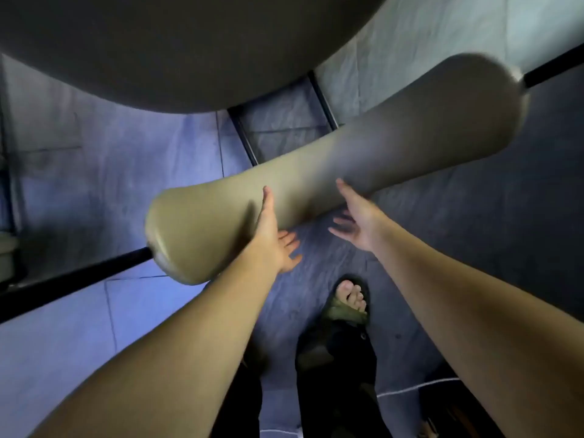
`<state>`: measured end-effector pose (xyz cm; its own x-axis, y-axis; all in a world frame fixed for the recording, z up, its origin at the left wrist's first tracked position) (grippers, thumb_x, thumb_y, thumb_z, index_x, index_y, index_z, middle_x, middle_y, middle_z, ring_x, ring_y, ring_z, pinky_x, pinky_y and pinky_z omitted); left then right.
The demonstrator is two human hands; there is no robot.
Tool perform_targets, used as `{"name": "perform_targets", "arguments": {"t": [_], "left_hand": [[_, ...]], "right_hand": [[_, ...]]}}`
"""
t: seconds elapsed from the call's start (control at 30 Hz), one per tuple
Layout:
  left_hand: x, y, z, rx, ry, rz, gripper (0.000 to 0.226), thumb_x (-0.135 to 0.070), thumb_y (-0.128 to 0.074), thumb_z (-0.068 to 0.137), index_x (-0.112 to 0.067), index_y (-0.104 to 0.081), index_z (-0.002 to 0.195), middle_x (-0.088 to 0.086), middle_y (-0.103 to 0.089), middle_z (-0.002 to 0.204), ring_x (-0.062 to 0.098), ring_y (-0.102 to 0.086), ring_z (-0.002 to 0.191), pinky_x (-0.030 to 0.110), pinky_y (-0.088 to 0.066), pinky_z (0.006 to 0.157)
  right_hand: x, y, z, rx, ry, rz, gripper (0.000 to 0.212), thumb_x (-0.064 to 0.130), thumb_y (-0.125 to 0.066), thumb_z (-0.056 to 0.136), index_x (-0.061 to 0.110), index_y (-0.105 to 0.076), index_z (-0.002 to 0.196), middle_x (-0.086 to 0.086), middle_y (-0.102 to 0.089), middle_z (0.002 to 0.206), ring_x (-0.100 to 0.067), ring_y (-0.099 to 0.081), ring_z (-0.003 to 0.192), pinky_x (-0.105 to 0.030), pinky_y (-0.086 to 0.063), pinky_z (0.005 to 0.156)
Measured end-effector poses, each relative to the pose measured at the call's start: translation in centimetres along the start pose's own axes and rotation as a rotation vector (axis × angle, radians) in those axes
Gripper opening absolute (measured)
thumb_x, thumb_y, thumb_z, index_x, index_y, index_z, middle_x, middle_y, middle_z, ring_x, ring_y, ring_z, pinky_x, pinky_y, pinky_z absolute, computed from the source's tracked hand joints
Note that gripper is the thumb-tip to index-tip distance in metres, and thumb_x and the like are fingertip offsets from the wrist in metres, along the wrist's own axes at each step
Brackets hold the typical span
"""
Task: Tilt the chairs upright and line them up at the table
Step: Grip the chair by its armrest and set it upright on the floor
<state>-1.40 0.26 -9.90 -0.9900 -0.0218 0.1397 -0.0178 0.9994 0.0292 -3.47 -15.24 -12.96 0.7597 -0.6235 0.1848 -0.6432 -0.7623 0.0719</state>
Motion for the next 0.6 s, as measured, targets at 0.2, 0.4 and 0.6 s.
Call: {"name": "perform_targets", "arguments": {"t": [0.2, 0.4, 0.6], "left_hand": [[0.5, 0.6, 2.3, -0.109, -0.020, -0.291, 0.105, -0.086, -0.050, 0.065, -0.012, -0.043, 0.140, 0.004, -0.050, 0.129, 0.020, -0.050, 0.121, 0.037, -0.038, 0.095], [-0.6, -0.8, 3.3, -0.087, -0.133, -0.603, 0.089, -0.079, -0.061, 0.064, -0.025, -0.049, 0.134, -0.006, -0.052, 0.137, 0.012, -0.048, 0.125, 0.030, -0.042, 0.102], [-0.4, 1.2, 1.4, -0.088, -0.201, -0.547, 0.089, -0.076, -0.061, 0.068, -0.025, -0.046, 0.139, -0.007, -0.051, 0.141, 0.010, -0.047, 0.131, 0.028, -0.036, 0.106]], "right_hand": [[0.2, -1.6, 3.0, 0.009, -0.043, 0.141, 0.067, 0.055, -0.066, 0.082, 0.023, -0.045, 0.138, -0.002, -0.052, 0.128, -0.019, -0.051, 0.112, -0.034, -0.051, 0.094], [0.1, -1.0, 4.3, 0.011, -0.054, 0.187, 0.059, 0.049, -0.066, 0.085, 0.022, -0.047, 0.135, 0.006, -0.059, 0.107, -0.015, -0.053, 0.113, -0.033, -0.045, 0.103], [-0.2, -0.9, 2.4, 0.023, -0.068, 0.187, 0.069, 0.048, -0.068, 0.083, 0.018, -0.043, 0.140, -0.003, -0.057, 0.128, -0.018, -0.063, 0.099, -0.033, -0.049, 0.089]]}}
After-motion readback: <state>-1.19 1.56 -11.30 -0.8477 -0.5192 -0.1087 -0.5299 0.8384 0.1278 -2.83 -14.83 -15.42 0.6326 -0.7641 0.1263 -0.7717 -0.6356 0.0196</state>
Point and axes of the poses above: each hand's wrist, its own z-axis towards the middle knuckle, its own y-axis out of the back of the hand, x = y × z, the point moved 10 cm from there along z, towards the middle knuckle
